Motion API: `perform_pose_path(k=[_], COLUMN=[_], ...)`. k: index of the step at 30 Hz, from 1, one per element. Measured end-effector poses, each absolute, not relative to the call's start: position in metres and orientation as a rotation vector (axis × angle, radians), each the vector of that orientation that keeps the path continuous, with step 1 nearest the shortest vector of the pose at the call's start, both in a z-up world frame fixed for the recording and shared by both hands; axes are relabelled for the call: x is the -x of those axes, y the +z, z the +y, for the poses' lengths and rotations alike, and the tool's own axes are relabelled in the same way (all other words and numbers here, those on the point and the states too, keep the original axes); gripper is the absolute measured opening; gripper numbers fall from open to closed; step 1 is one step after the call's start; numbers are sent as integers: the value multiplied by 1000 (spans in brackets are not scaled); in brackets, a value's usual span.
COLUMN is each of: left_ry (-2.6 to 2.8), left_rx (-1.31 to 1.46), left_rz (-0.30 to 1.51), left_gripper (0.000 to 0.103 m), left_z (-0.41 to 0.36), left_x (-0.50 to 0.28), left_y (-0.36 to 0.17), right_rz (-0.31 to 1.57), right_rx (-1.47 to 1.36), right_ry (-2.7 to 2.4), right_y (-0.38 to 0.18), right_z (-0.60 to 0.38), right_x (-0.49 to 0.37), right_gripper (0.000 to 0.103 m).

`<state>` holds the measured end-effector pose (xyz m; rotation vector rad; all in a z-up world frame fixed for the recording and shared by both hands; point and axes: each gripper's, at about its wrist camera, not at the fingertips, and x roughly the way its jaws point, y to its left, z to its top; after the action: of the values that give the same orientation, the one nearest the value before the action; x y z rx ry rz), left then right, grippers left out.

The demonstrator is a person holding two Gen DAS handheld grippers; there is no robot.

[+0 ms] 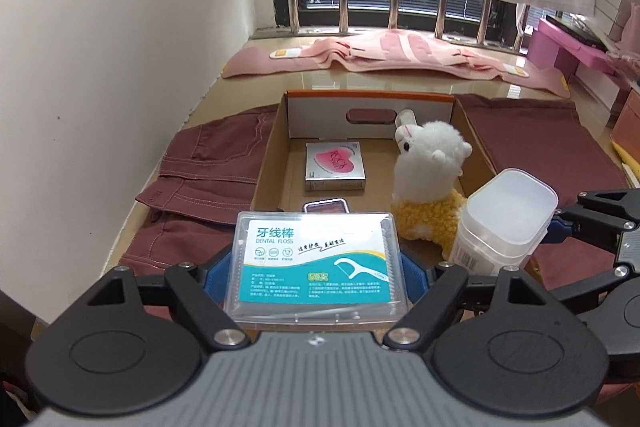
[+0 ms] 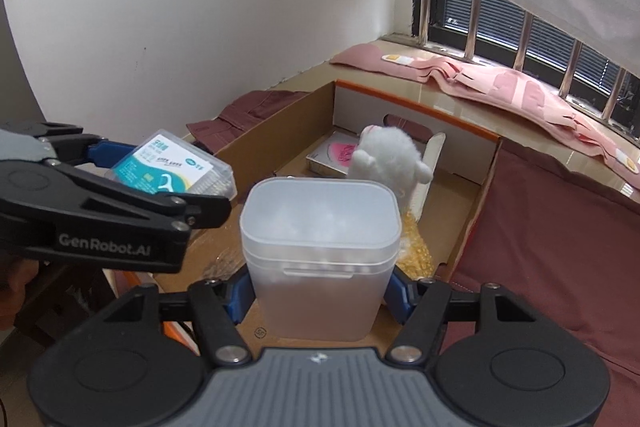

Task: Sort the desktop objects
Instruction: 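Lift the floss-pick box and white container and carry both over the cardboard box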

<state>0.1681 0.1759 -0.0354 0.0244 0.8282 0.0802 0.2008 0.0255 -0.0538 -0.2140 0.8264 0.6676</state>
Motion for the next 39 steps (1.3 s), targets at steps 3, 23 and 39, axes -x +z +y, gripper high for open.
perform_pose_path(k=[3,23,39], left_ry=[77,55,9], left_rx=[-28,-66,-139], left_rz=[847,969,997], left_gripper=[83,83,83], left_z=[176,178,163], left_x=[-175,-207,-213], left_y=[-42,-81,-92], right_rz=[846,914,882], right_rx=[215,269,232], right_ry=[676,682,667], right_y=[-59,-85,-79], right_z=[27,40,18], right_x=[-206,-215,-215], right_gripper=[64,64,64])
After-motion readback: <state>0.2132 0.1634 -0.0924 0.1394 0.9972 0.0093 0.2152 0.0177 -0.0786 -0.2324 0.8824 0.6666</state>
